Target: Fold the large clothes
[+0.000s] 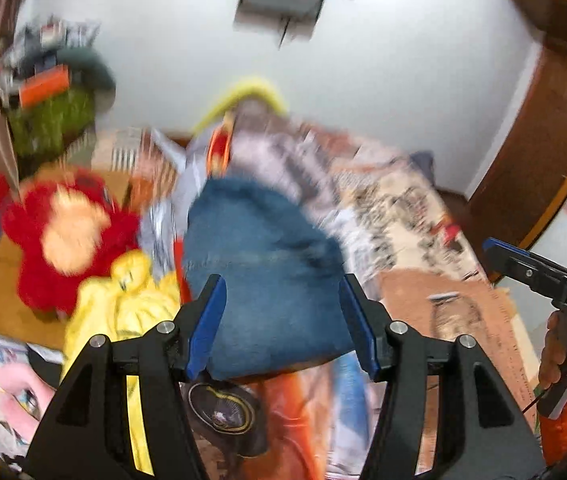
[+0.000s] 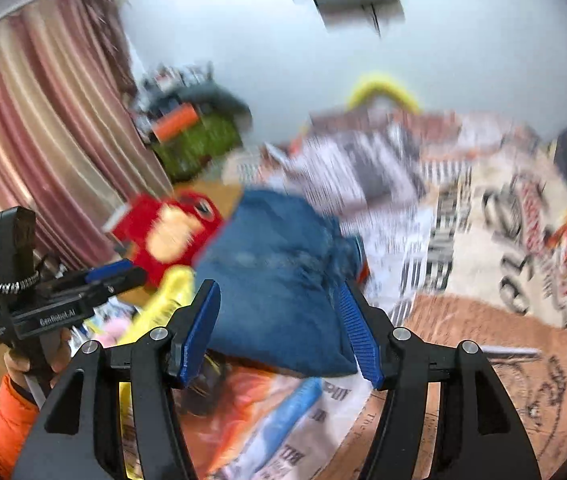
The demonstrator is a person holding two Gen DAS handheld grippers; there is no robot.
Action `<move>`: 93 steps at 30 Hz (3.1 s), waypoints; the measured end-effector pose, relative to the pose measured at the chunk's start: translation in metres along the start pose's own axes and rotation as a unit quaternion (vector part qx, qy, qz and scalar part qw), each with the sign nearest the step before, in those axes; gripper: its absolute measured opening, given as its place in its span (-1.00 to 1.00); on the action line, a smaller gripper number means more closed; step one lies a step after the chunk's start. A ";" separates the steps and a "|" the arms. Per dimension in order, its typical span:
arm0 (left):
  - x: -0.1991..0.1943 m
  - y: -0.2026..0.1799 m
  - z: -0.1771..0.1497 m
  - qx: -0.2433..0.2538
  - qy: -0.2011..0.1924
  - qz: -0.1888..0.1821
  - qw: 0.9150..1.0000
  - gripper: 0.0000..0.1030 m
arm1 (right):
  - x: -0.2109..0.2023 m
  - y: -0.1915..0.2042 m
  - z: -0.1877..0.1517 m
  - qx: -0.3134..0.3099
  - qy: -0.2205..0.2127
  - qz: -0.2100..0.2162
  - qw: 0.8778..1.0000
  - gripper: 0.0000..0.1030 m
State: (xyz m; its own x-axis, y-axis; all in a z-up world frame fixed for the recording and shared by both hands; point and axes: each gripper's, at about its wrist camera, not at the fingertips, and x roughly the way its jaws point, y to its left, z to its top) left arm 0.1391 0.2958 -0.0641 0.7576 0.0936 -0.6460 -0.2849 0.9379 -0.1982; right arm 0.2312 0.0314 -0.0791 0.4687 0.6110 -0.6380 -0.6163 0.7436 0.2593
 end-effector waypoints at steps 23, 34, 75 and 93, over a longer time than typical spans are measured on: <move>-0.222 -0.127 -0.090 0.079 -0.295 0.102 0.947 0.92 | -0.169 0.113 -0.066 -0.091 -0.276 -0.085 0.953 0.75; -0.209 -0.118 -0.098 0.062 -0.280 0.100 0.953 0.98 | -0.171 0.104 -0.070 -0.078 -0.272 -0.108 0.953 1.00; -0.183 -0.101 -0.098 0.040 -0.238 0.078 0.967 0.98 | -0.174 0.100 -0.078 -0.075 -0.247 -0.117 0.959 1.00; -0.182 -0.106 -0.099 0.049 -0.230 0.067 0.970 0.98 | -0.173 0.099 -0.078 -0.071 -0.247 -0.117 0.959 1.00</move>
State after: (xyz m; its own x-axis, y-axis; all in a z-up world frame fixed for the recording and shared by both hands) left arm -0.0267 0.1465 0.0020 0.9057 0.3355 -0.2593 -0.3593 0.9319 -0.0493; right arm 0.0400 -0.0217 0.0003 0.8256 0.5122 -0.2367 -0.5212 0.8530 0.0275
